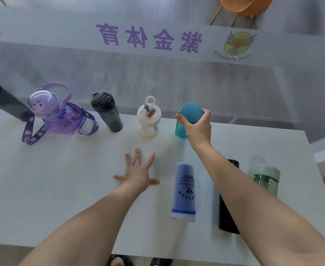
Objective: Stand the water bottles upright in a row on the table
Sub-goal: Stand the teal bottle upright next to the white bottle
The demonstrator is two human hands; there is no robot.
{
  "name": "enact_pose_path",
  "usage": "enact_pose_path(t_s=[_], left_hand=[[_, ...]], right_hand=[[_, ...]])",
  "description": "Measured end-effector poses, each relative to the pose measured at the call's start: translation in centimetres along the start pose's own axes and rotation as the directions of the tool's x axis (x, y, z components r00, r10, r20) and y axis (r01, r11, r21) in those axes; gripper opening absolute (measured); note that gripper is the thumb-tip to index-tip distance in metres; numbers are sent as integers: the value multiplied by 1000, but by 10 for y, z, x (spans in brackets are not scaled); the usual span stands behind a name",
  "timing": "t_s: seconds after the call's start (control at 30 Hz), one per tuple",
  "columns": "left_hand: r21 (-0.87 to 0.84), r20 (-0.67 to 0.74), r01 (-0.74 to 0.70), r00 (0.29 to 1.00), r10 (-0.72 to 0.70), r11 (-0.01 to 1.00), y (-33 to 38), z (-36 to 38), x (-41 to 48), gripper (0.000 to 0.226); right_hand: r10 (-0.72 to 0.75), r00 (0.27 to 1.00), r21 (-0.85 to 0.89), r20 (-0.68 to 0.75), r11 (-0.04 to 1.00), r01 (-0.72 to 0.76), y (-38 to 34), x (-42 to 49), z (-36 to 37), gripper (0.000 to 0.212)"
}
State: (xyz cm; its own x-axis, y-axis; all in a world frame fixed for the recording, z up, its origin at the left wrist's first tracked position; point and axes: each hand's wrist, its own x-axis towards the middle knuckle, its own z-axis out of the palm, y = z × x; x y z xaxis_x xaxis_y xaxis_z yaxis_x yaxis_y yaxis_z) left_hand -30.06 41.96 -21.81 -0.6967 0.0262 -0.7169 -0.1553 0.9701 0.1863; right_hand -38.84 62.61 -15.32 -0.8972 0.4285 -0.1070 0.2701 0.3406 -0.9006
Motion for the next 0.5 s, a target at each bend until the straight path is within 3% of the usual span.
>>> enact_pose_path(t_s=[0.5], left_hand=[[-3, -2, 3, 1000, -3, 1000, 0, -1, 0, 114]], right_hand=[[32, 999, 2, 34, 999, -32, -1, 0, -1, 93]])
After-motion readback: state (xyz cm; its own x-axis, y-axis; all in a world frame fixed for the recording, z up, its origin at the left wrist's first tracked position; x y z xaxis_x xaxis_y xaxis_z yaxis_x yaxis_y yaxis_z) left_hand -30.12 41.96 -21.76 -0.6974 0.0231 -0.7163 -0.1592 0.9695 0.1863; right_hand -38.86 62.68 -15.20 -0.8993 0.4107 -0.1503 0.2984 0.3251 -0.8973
